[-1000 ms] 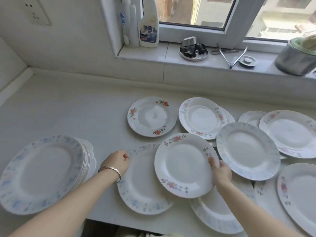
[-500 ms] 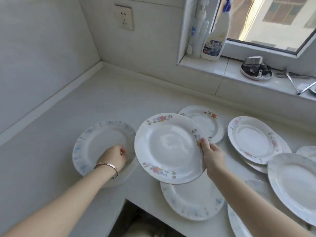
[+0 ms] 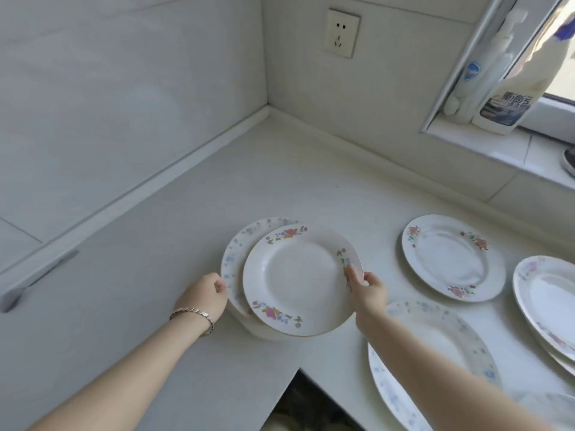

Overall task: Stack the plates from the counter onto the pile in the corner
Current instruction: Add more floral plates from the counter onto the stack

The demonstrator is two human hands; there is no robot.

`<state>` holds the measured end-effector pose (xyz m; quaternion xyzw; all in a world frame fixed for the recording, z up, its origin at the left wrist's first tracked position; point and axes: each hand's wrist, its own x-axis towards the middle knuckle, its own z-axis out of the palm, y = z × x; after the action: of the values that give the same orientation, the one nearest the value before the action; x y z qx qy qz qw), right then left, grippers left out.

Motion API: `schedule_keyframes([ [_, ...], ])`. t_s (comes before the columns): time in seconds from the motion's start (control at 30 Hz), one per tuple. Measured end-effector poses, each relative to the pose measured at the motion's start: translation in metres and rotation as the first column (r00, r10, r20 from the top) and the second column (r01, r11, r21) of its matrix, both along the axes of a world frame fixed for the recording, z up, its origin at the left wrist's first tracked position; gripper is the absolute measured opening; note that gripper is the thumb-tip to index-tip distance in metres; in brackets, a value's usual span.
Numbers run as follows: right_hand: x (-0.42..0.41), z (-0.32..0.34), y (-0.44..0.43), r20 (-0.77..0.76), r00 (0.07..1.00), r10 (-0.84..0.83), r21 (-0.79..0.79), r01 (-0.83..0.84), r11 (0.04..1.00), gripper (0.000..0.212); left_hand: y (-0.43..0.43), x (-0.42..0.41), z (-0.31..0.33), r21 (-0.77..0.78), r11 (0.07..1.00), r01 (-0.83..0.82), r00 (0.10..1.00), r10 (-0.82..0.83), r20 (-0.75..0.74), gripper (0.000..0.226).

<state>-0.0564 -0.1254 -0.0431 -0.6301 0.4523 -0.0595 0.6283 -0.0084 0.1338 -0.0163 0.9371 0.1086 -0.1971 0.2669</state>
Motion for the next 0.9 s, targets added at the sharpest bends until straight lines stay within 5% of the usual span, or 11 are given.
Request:
schedule_keyframes([
  [0.23,0.009,-0.009,0.022,-0.143,0.981,0.133,-0.296,-0.170,0.940,0.034,0.003,0.010,0.003,-0.002,1.000,0.007,1.000,-0.007,0.007,0.022],
  [0.57,0.028,-0.010,0.046,-0.231,0.915,0.330,-0.282,-0.387,0.878,0.063,-0.007,0.007,0.007,0.021,0.999,0.044,0.998,-0.045,0.044,0.017],
  [0.73,0.007,-0.001,0.002,-0.244,0.838,0.488,-0.273,-0.542,0.795,0.022,-0.032,-0.003,0.012,0.035,0.993,0.113,0.992,-0.115,0.055,0.014],
  [0.8,-0.017,0.002,-0.031,-0.303,0.811,0.501,-0.390,-0.585,0.711,0.032,-0.050,-0.006,0.013,0.016,0.988,0.155,0.986,-0.156,0.051,0.014],
  [0.9,-0.057,-0.002,-0.091,-0.451,0.795,0.406,-0.438,-0.594,0.675,0.021,-0.086,-0.011,0.015,0.007,0.974,0.228,0.972,-0.228,0.053,0.013],
])
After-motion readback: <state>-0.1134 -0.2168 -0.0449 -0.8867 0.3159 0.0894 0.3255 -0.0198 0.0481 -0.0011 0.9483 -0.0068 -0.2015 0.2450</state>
